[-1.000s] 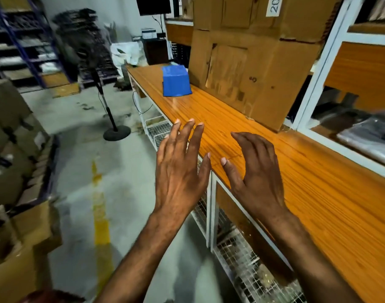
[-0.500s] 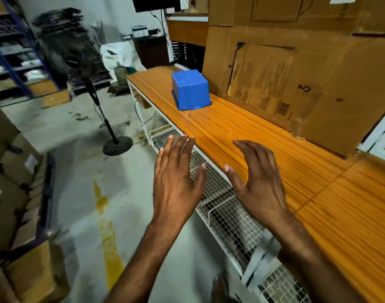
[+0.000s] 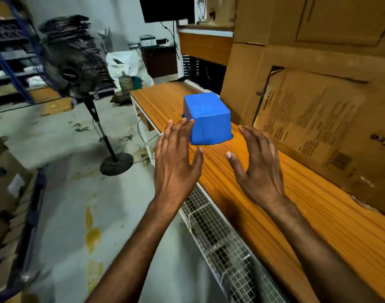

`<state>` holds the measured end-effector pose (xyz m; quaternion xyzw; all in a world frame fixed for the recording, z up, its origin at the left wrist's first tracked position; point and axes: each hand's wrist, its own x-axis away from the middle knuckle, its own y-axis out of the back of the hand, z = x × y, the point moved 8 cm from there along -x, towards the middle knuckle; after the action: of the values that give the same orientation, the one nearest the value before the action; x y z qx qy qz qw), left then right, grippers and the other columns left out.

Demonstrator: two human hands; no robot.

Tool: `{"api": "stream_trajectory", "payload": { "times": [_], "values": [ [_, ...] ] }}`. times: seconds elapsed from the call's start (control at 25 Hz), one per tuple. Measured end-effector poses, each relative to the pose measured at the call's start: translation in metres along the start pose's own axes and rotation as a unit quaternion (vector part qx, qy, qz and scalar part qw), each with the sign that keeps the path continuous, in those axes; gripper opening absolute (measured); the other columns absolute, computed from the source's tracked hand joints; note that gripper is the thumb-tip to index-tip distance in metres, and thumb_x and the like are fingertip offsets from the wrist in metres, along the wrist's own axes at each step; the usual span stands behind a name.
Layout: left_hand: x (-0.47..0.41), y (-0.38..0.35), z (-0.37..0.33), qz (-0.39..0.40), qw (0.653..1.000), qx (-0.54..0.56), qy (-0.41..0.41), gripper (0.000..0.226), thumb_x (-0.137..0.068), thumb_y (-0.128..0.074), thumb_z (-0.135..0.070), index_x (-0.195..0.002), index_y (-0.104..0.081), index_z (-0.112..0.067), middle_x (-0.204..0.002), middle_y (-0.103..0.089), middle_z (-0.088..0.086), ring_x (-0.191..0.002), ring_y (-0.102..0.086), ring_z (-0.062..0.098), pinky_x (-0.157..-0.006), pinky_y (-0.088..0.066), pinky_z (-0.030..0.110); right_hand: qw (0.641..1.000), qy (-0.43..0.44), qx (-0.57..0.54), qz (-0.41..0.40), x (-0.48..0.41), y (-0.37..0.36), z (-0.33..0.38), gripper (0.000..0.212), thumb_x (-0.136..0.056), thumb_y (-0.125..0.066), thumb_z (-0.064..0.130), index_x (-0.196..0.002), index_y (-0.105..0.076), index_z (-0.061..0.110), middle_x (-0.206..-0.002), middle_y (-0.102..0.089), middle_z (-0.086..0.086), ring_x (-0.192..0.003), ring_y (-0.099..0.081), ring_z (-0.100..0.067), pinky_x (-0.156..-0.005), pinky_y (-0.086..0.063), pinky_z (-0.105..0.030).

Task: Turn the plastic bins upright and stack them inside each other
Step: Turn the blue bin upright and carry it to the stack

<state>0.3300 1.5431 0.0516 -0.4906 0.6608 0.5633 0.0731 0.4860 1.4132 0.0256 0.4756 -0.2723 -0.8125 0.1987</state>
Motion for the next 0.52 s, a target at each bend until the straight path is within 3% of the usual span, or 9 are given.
{"api": "stream_trajectory", "payload": {
  "times": [0.16, 0.32, 0.4, 0.52],
  "values": [
    [-0.071, -0.039, 0.046, 0.004, 1.000, 0.019, 0.000, 0.063, -0.097, -0.055, -0.038, -0.156, -0.034, -0.023, -0.163, -0.035, -0.003, -0.157, -0.016, 0.017, -0.126, -0.018, 0.040, 1.000, 0.007, 0.026, 0.015, -0.073, -0.057, -0.008, 0.064, -0.102, -0.057, 0.048, -0.157, -0.038, 0.022, -0.155, -0.043, -0.003, -0.145, -0.037, -0.023, -0.114, -0.036, -0.042],
    [-0.129, -0.096, 0.101, 0.053, 0.988, 0.136, 0.041, 0.064, -0.095, -0.060, -0.037, -0.154, -0.036, -0.028, -0.161, -0.036, -0.007, -0.154, -0.025, 0.015, -0.124, -0.026, 0.043, 0.999, -0.021, 0.031, 0.037, -0.125, -0.122, -0.030, 0.062, -0.102, -0.053, 0.052, -0.155, -0.040, 0.022, -0.154, -0.044, -0.001, -0.144, -0.038, -0.023, -0.116, -0.037, -0.042],
    [-0.149, -0.123, 0.126, 0.066, 0.972, 0.214, 0.069, 0.062, -0.094, -0.063, -0.036, -0.151, -0.039, -0.031, -0.157, -0.039, -0.009, -0.149, -0.034, 0.014, -0.117, -0.037, 0.044, 0.997, -0.038, 0.040, 0.059, -0.145, -0.149, -0.042, 0.063, -0.101, -0.049, 0.056, -0.154, -0.041, 0.023, -0.153, -0.045, 0.000, -0.145, -0.038, -0.022, -0.117, -0.037, -0.043],
    [-0.190, -0.188, 0.175, 0.128, 0.920, 0.343, 0.140, 0.063, -0.092, -0.069, -0.030, -0.148, -0.043, -0.026, -0.155, -0.043, -0.007, -0.144, -0.040, 0.012, -0.113, -0.039, 0.031, 0.990, -0.102, 0.065, 0.071, -0.185, -0.202, -0.075, 0.062, -0.100, -0.048, 0.057, -0.152, -0.042, 0.025, -0.153, -0.046, 0.000, -0.143, -0.039, -0.023, -0.115, -0.037, -0.043]
  ]
}}
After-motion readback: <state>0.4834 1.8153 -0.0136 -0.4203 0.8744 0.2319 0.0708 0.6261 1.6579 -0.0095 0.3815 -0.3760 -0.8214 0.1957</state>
